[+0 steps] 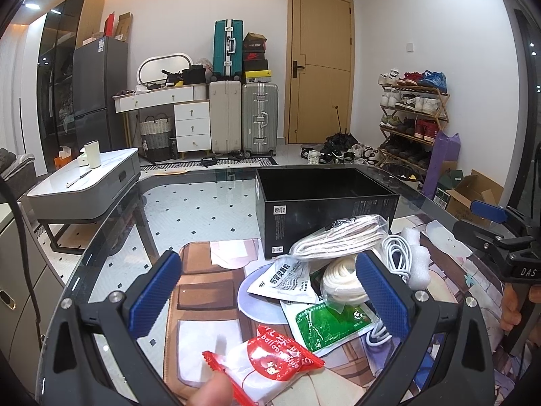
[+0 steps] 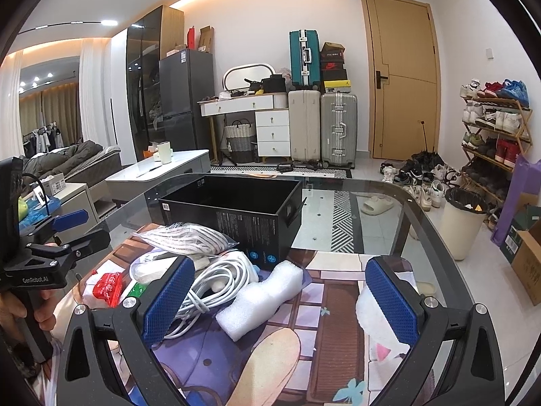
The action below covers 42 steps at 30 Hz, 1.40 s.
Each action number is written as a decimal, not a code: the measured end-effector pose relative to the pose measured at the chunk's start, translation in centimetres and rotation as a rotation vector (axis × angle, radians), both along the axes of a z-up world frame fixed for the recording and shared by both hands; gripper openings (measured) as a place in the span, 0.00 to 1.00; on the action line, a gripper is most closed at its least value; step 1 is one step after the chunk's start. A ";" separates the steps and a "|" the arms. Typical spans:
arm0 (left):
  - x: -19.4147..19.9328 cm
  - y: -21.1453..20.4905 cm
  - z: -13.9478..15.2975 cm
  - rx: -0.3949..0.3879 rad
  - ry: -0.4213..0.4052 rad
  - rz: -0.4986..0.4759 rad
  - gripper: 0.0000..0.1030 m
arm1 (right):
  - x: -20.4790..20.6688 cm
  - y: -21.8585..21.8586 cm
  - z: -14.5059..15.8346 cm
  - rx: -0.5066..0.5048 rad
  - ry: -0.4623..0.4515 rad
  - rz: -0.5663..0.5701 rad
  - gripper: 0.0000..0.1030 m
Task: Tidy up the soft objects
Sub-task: 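Grasp the balloon glue bag with the left tool while the right grasps the foam sleeve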
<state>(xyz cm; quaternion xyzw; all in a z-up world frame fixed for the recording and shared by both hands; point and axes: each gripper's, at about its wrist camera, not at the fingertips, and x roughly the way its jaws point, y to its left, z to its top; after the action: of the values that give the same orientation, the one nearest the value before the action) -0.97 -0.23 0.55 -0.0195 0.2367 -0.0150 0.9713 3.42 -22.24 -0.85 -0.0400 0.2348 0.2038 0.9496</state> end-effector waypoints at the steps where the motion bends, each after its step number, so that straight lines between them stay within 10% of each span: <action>1: 0.0 -0.1 -0.1 0.001 0.008 -0.006 1.00 | 0.1 0.1 0.0 -0.003 0.007 -0.001 1.00; 18: 1.6 -1.7 -2.7 0.059 0.265 -0.087 1.00 | 4.3 0.1 -3.2 0.026 0.317 -0.050 1.00; 42: 0.5 1.0 -5.0 0.025 0.418 -0.083 1.00 | 6.7 -0.7 -5.2 -0.045 0.445 -0.076 1.00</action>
<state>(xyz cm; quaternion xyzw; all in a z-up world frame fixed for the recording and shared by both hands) -0.47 0.73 -4.48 -0.0004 0.4337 -0.0478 0.8998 10.12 -22.94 -6.06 -0.0064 0.4445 0.1665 0.8802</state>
